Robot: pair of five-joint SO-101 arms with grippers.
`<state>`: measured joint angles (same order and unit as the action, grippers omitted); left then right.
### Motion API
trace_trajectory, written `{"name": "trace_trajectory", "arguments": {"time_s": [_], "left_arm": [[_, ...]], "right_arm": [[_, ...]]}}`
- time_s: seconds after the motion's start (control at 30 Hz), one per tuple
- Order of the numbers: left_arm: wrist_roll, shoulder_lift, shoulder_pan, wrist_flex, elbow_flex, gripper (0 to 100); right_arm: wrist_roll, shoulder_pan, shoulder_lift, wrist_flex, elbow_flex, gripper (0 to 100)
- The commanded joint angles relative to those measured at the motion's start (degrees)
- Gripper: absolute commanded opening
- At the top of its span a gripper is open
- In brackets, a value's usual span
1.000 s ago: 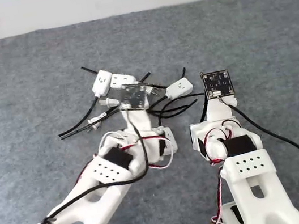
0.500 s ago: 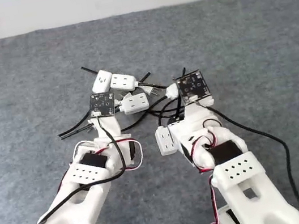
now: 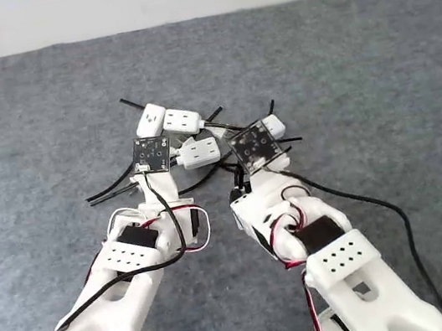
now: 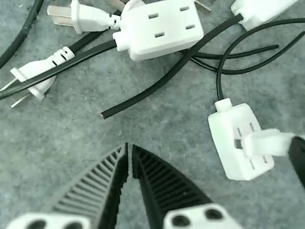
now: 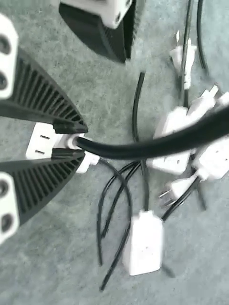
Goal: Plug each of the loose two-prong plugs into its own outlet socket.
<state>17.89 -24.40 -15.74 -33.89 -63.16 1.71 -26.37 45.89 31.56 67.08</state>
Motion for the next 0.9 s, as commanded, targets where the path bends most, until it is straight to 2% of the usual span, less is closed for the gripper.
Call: {"name": "trace_trajectory", "arguments": {"time_s": [0.0,0.33,0.87], "left_arm": [[-0.5,-1.6,0.4,1.2,0.6,1],[-0.5,-1.5,0.2,1.3,0.6,1],[-0.5,-1.5,0.2,1.3,0.6,1]], "right_arm": [[1.1,0.4,0.6,-1.6,-0.1,0.8],[1.2,2.9,4.7,-1.6,-0.1,0.8],[4.4,2.5,5.6,-4.9,2.8,0.8]]}}
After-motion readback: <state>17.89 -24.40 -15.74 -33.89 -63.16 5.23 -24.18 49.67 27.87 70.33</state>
